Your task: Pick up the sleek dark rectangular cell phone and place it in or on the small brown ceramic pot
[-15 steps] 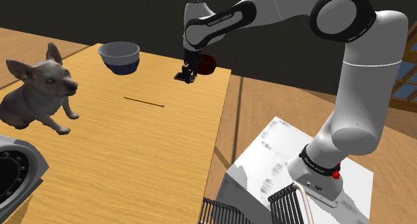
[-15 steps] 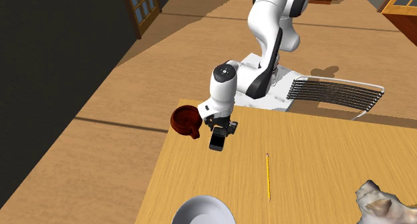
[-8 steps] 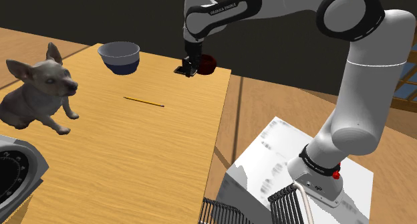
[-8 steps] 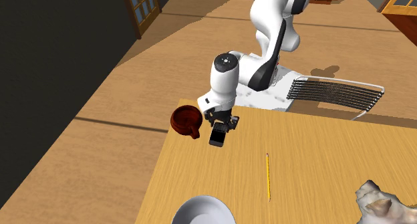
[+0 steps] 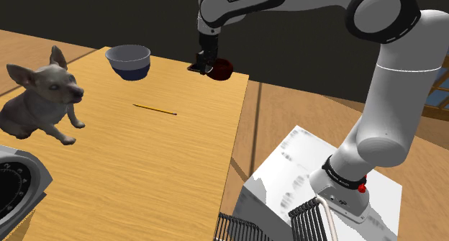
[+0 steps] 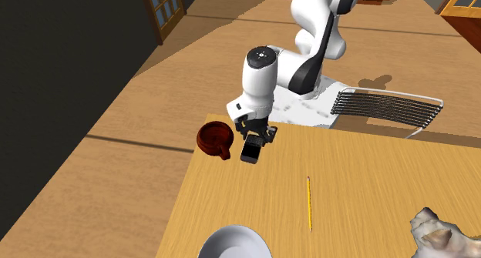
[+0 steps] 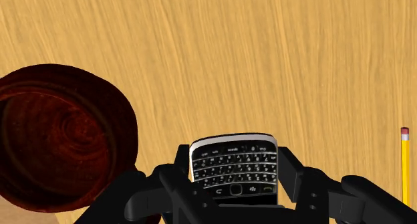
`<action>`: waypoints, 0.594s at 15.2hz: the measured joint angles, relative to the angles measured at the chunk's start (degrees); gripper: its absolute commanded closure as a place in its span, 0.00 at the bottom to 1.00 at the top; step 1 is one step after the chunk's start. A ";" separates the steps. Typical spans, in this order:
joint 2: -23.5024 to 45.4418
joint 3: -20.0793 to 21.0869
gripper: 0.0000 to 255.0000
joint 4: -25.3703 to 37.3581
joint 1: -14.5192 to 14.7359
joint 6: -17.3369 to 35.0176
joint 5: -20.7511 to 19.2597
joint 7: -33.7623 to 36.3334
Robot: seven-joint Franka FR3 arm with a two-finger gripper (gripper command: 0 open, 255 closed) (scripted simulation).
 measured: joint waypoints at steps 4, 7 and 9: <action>-0.60 0.02 1.00 2.30 0.01 -2.89 0.03 0.02; -1.00 0.05 1.00 4.10 0.04 -5.10 0.05 0.06; -1.28 0.06 1.00 5.24 0.05 -6.51 0.07 0.07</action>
